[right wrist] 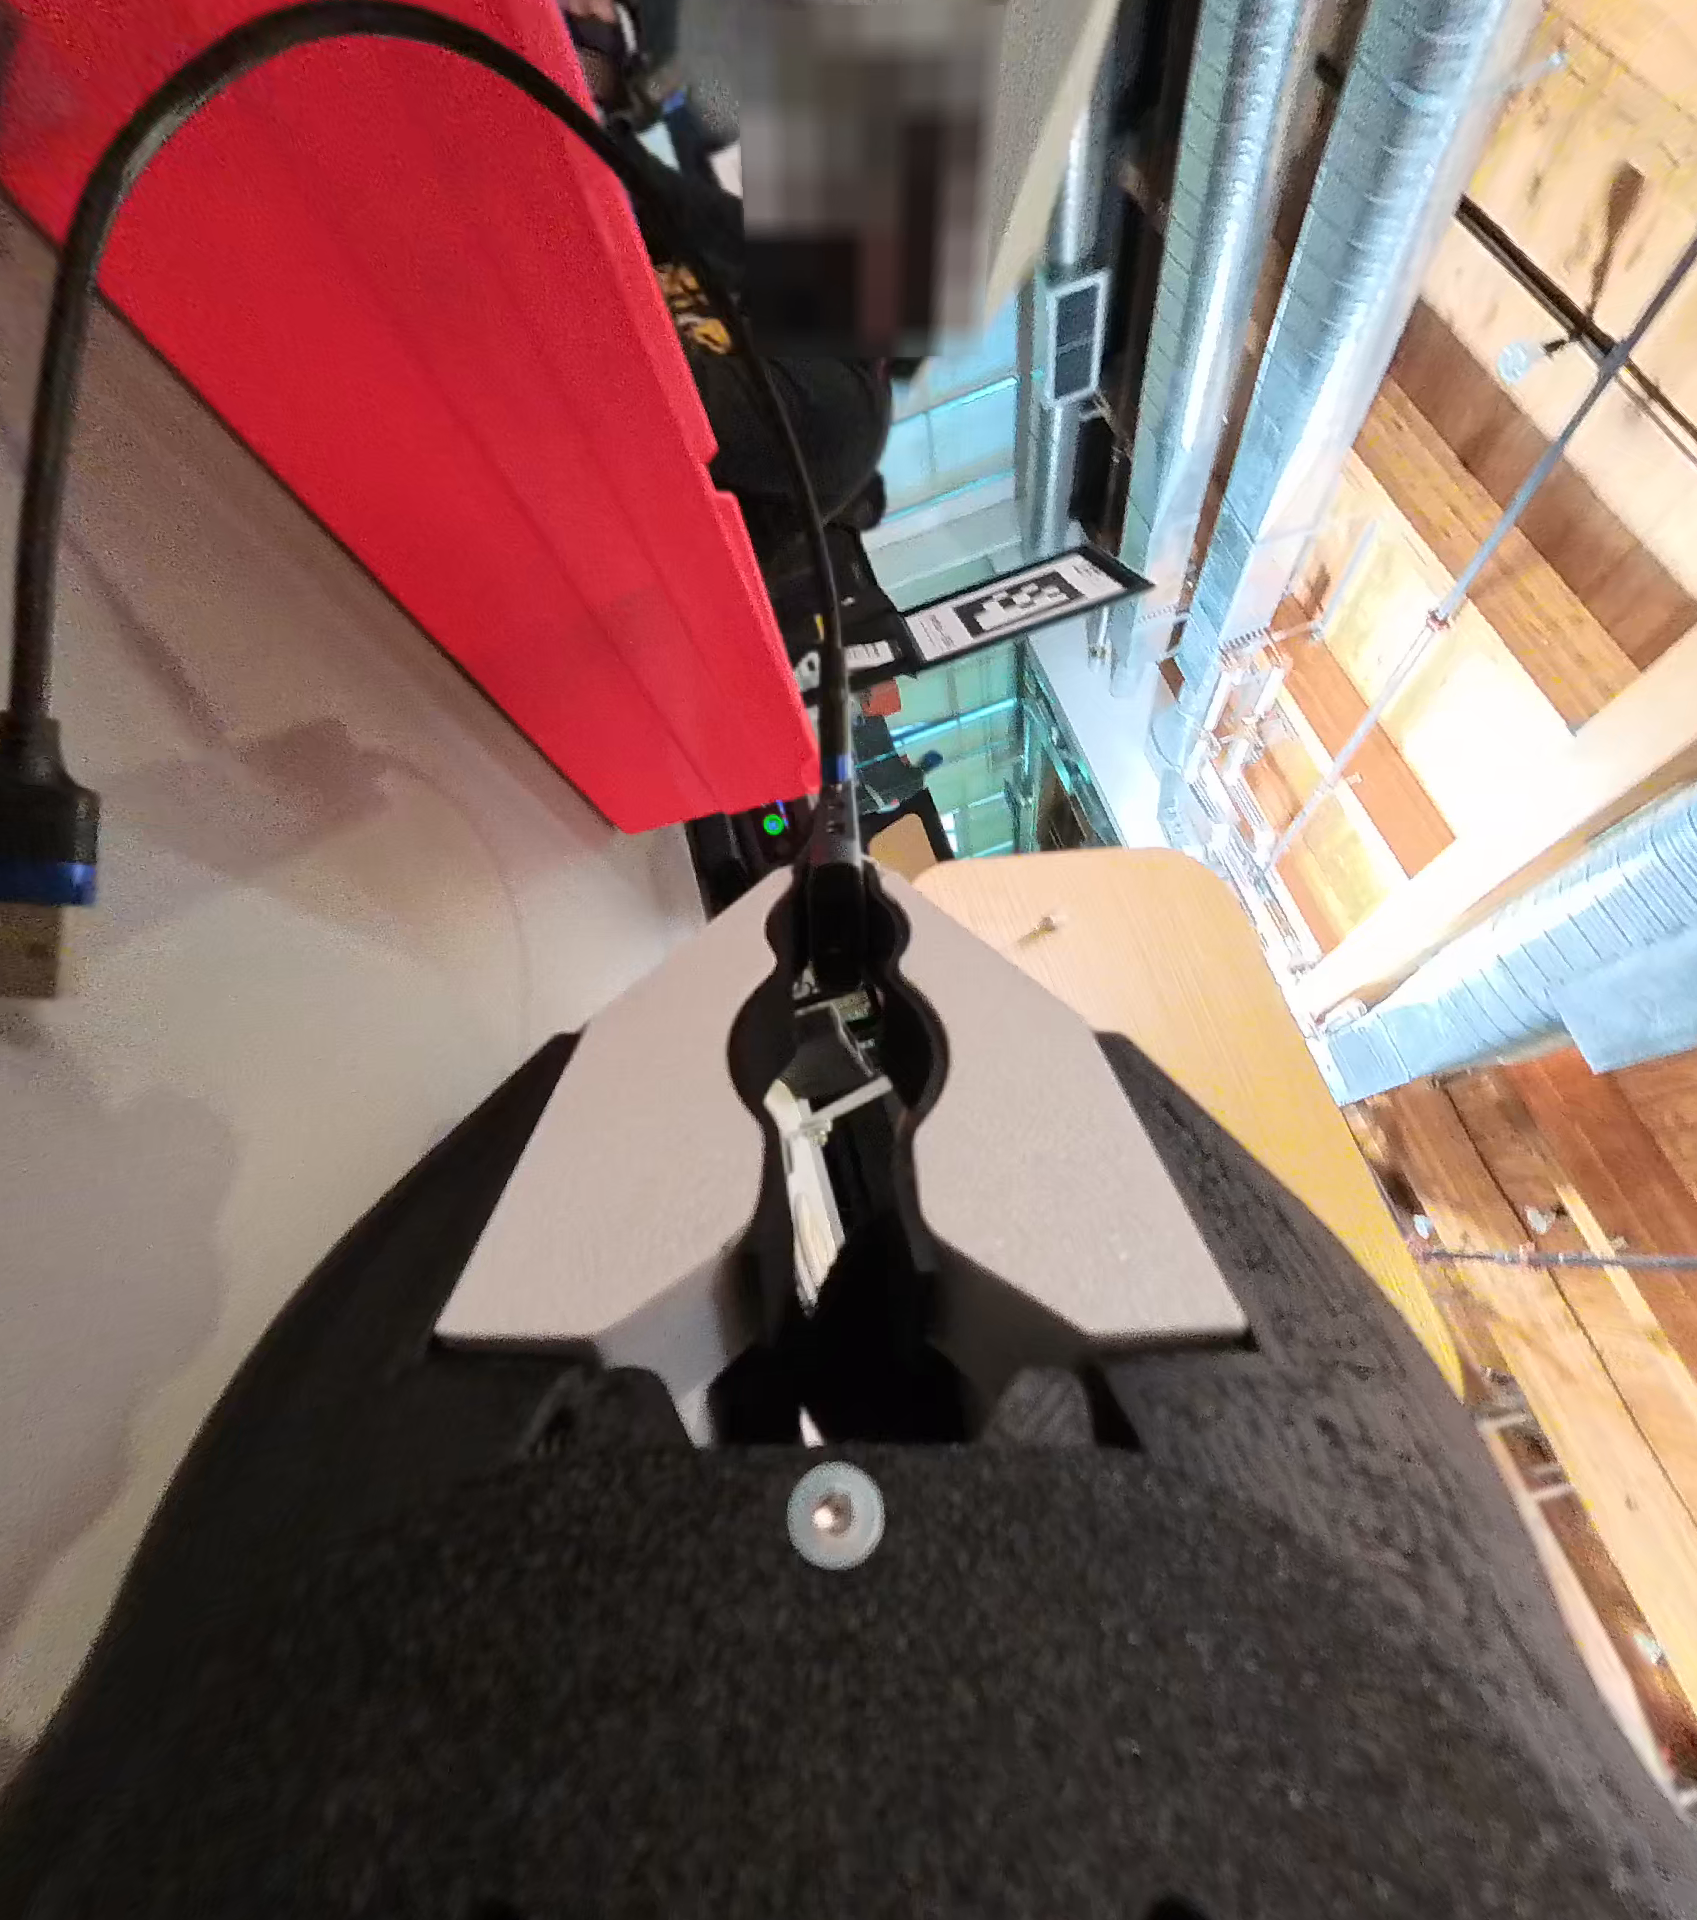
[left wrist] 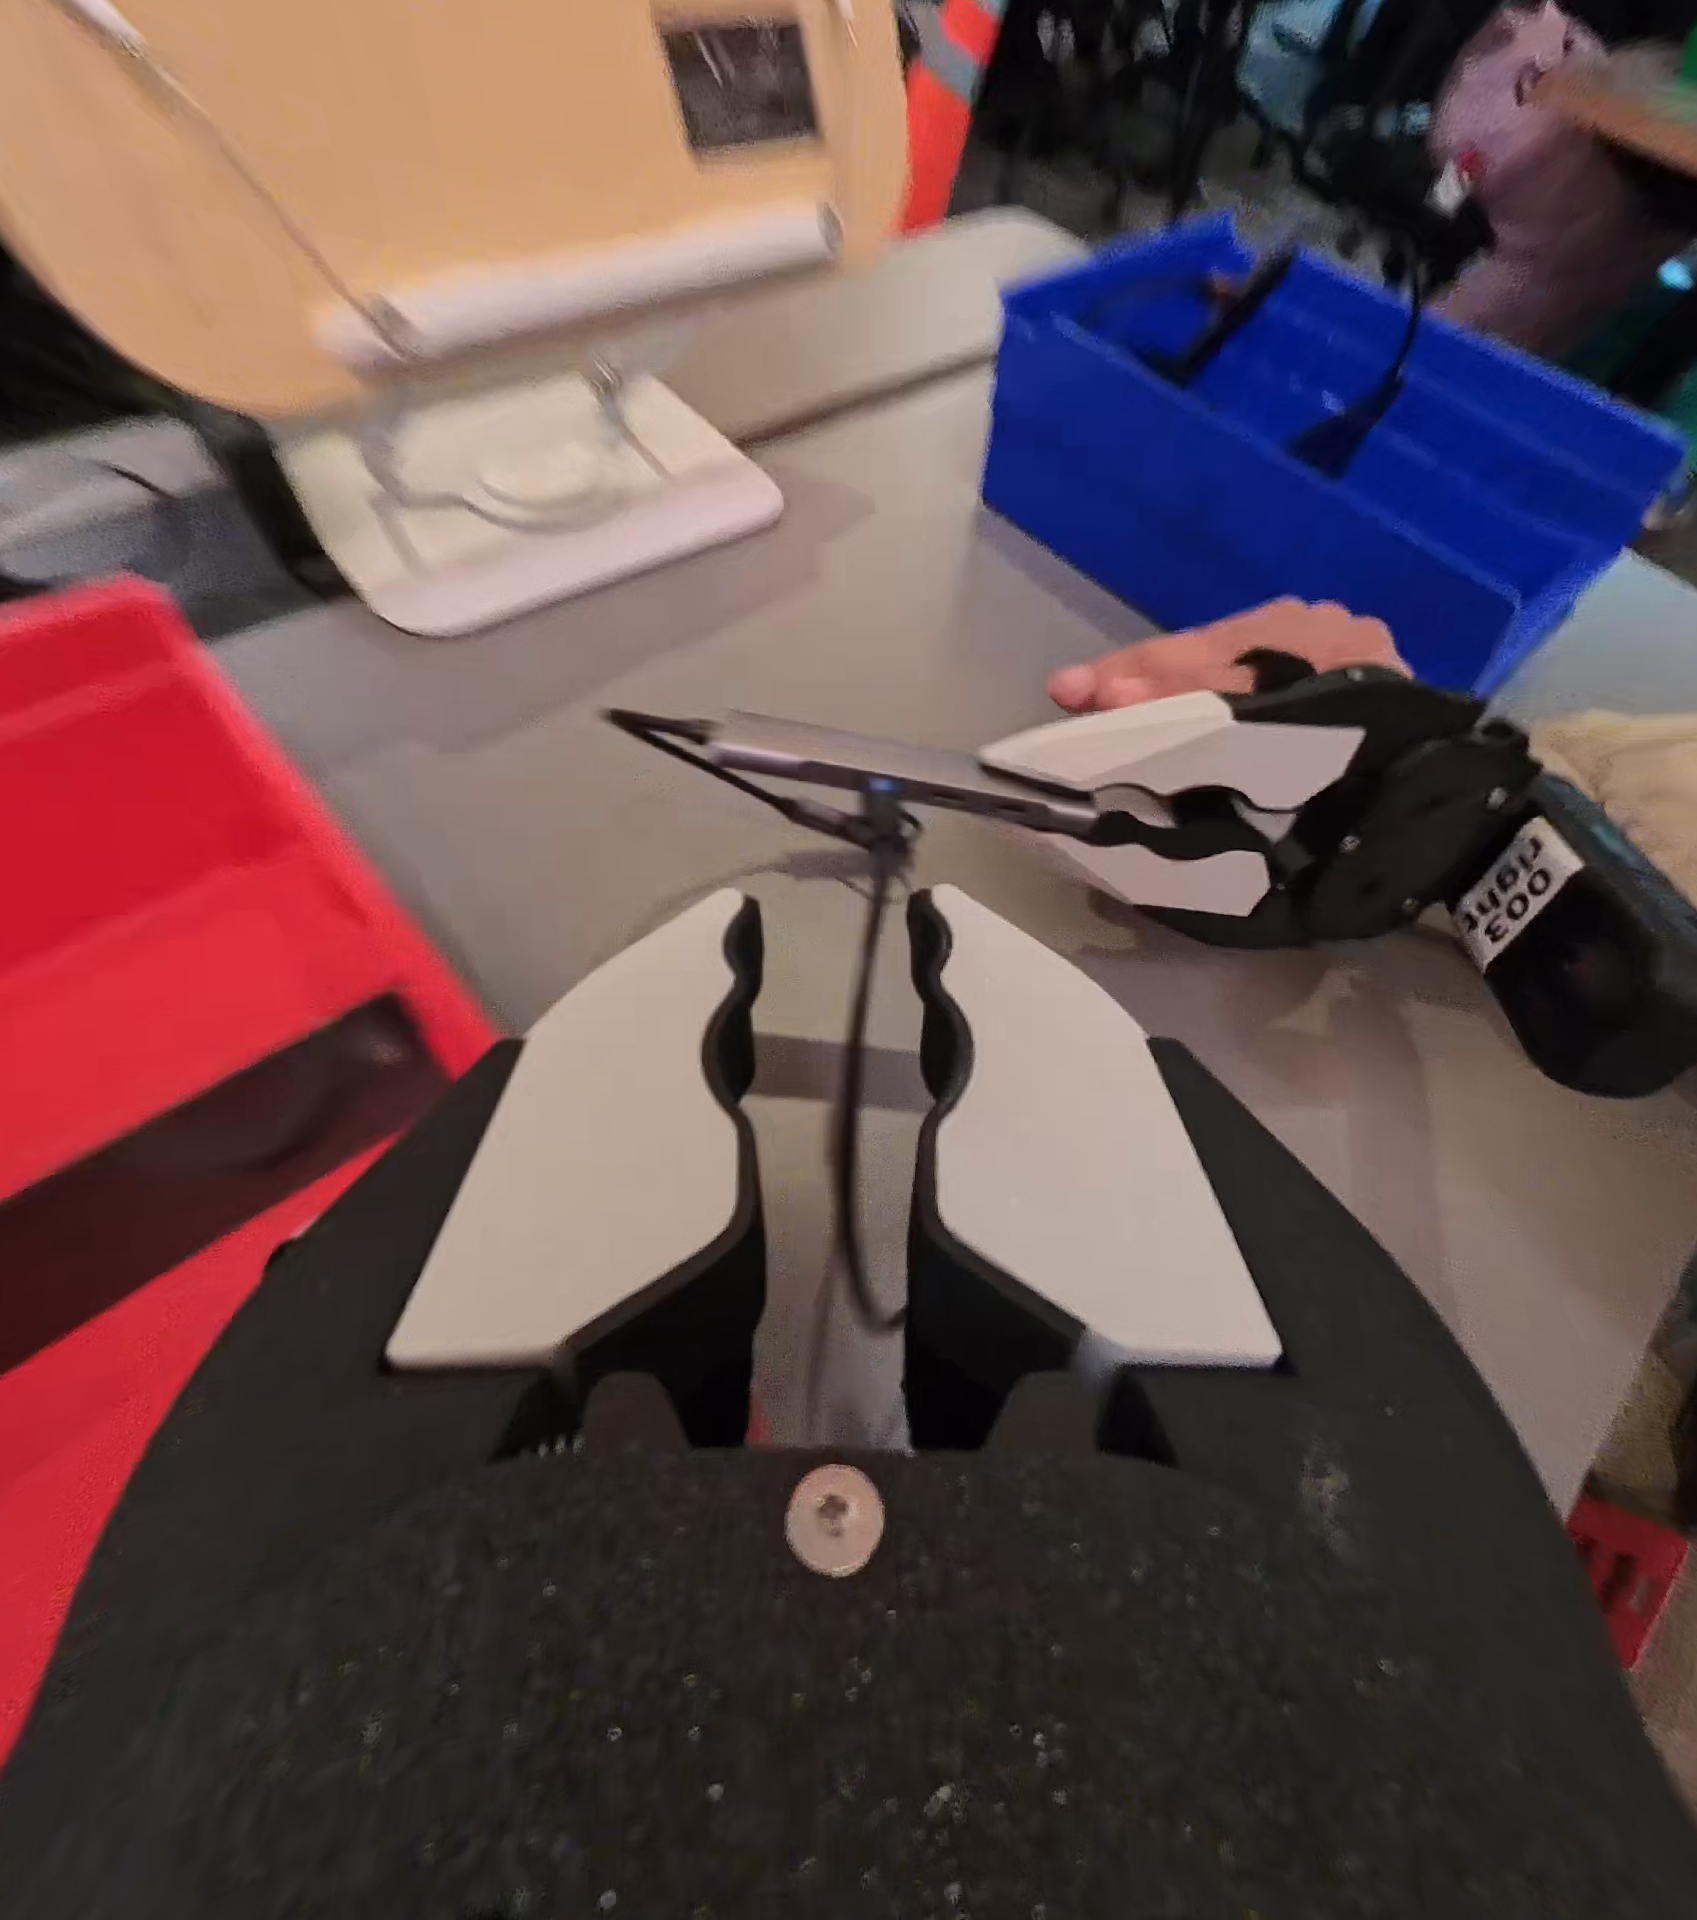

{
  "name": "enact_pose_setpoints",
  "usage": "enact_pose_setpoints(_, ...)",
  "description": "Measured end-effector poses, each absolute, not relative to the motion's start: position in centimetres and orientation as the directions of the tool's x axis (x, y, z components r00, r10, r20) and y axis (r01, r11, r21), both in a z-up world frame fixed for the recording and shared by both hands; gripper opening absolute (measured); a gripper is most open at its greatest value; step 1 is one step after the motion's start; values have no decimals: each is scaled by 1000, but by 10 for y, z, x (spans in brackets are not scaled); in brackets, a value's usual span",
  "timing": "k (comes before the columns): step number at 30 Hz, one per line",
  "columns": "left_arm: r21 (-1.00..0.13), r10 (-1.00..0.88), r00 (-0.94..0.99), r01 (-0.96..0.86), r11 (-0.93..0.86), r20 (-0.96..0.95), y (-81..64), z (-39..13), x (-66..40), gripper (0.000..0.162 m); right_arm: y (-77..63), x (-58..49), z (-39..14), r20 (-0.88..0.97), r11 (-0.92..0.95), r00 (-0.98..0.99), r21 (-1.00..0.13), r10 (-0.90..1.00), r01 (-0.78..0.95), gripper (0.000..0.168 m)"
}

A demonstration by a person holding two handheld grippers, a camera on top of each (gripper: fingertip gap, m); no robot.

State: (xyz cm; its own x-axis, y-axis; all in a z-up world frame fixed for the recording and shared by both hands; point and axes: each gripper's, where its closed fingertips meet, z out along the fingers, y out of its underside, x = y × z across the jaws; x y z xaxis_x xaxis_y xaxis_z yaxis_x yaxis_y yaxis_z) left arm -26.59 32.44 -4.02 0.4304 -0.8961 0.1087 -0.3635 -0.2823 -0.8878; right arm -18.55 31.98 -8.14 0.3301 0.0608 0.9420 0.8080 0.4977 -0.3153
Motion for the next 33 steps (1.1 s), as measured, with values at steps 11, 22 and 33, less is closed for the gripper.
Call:
enact_pose_setpoints(11, -516, -609, 792, -502, -694, 49, 397, -117, -432, 35, 336, -167, -82, 896, 443, 434, -426, 88, 789, 8)
enact_pose_setpoints(22, -185, -315, 946, -298, -937, 74, 398, -169, -449, 33, 334, -170, -88, 910, 444, 402, -401, 97, 801, 8)
enact_pose_setpoints(33, -14, -117, 990, -117, -993, 76, 401, -190, -445, 22, 334, -170, -88, 888, 446, 437, -451, 142, 773, 8)
